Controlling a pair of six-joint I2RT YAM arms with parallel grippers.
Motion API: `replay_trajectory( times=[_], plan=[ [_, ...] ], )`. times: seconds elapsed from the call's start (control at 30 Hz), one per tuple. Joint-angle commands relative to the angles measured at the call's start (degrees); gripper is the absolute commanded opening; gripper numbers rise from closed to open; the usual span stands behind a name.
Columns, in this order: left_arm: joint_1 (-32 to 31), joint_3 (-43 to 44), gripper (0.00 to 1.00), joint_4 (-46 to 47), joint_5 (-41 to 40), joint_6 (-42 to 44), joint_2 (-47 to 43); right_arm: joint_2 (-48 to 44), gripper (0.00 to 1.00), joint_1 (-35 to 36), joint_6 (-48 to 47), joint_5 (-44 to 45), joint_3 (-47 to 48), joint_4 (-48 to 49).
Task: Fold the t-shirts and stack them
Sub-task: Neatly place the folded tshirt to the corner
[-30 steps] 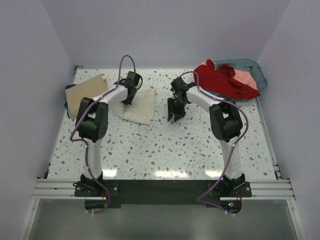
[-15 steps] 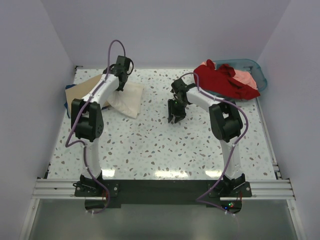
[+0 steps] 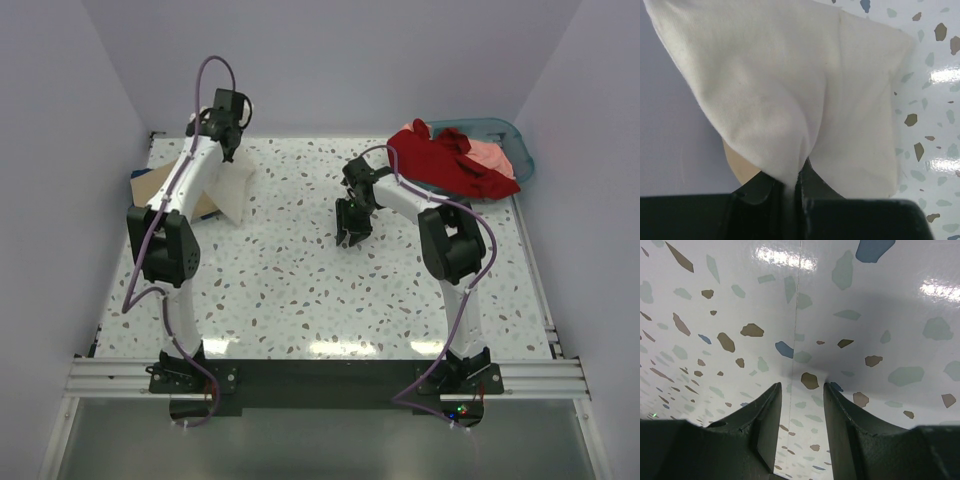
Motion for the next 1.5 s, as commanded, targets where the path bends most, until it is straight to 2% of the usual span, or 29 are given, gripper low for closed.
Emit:
replay_trajectory(
  times=[0.0,0.53,0.97,1.2,1.23,1.27,1.3,1.4,1.47],
  plan=[
    [2.1,4.2,0.00,0.4,-1.2,1.9,-5.8,-1.0,0.43,0.0,-0.9,-1.1,-0.7,-0.5],
    [5.3,6.9,0.00,2.3,0.2,2.7,-8.6,-1.3,0.43,0.2,-0.4,-1.8,-1.7,0.1],
    [11.8,-0.8,0.00,6.2,4.2,2.3,-6.5,-1.2,0.43,0.1,-0.5,-2.1,-1.6,0.2],
    [19.1,-4.1,0.00,8.8,3.2,2.3,-4.1,-1.8,0.44,0.2,-0.4,-2.1,-2.4,0.5],
    [20.0,-4.0,0.08,8.4,2.6,1.7,-3.7,-2.0,0.47,0.2,-0.4,-2.1,-2.5,0.5],
    [21.8,-3.1,0.46,7.8,1.3,0.6,-3.3,-2.2,0.49,0.1,-0.4,-2.1,-2.5,0.3],
    [22.7,-2.5,0.65,6.8,0.7,-1.8,-2.8,-2.4,0.52,0.1,-0.5,-2.1,-2.6,0.2],
    [24.9,-1.5,1.00,6.2,0.4,-5.2,-3.6,-3.8,0.59,0.1,-0.7,-1.7,-2.8,0.0],
    [24.9,-2.5,1.00,6.7,3.1,-6.0,-5.0,-4.9,0.62,0.1,-0.8,-1.3,-2.8,-0.2]
  ],
)
